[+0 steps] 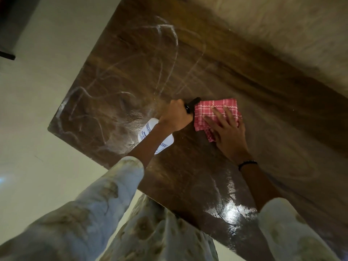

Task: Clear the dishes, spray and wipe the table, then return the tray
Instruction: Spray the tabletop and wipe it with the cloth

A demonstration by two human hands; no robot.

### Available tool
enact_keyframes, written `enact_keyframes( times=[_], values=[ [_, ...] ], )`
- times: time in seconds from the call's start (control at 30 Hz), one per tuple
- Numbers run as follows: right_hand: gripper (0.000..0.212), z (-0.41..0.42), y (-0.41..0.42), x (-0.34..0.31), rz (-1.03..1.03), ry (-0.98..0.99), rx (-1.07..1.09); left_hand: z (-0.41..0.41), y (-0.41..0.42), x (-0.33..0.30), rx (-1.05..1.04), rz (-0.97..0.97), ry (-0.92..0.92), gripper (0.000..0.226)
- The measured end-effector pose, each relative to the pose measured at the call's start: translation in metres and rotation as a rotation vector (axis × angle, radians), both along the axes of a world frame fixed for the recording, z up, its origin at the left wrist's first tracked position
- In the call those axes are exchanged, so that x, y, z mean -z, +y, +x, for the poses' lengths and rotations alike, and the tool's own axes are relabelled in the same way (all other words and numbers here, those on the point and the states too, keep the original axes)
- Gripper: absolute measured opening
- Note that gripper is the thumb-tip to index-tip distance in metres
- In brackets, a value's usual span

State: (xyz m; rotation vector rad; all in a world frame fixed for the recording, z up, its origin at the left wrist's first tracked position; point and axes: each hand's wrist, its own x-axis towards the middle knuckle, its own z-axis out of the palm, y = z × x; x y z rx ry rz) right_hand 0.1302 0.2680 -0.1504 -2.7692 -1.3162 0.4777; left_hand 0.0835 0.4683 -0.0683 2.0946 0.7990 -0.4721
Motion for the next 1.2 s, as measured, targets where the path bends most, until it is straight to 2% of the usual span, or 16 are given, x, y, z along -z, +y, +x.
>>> enact_keyframes(
  times=[0.3,0.47,0.53,0.6,0.8,0.97,1.03,1.1,1.2],
  values=[
    [0.074,0.001,-0.003,0.007,0.002,0.027,-0.008,0.017,0.002,0.014,-0.055,0.016,0.009,0.020],
    [0.070,0.009,-0.006,0.008,0.021,0.010,-0.062,0.013,0.014,0.021,-0.089,0.062,0.065,0.029],
    [0.068,0.023,-0.011,0.010,0.009,0.007,-0.116,0.012,0.020,0.021,-0.085,0.062,0.069,0.029],
    [0.066,0.043,-0.010,0.009,0.005,0.024,-0.082,0.011,0.028,0.020,-0.083,0.049,0.068,0.026],
    [0.055,0.077,0.060,0.005,0.047,0.051,0.148,0.009,0.048,0.019,-0.080,0.067,0.028,0.026],
    [0.062,0.039,0.111,0.005,0.056,0.064,0.019,0.015,0.061,0.016,-0.084,0.063,0.004,0.025],
    [0.057,0.020,0.097,0.005,0.080,0.044,-0.111,0.019,0.064,0.014,-0.073,0.049,0.012,0.026],
    [0.060,0.016,0.067,0.008,0.032,0.023,-0.214,0.025,0.064,0.013,-0.049,0.027,0.022,0.027],
    [0.066,0.037,0.023,0.008,-0.053,0.017,-0.136,0.036,0.066,0.015,-0.025,0.025,0.036,0.027]
  ],
)
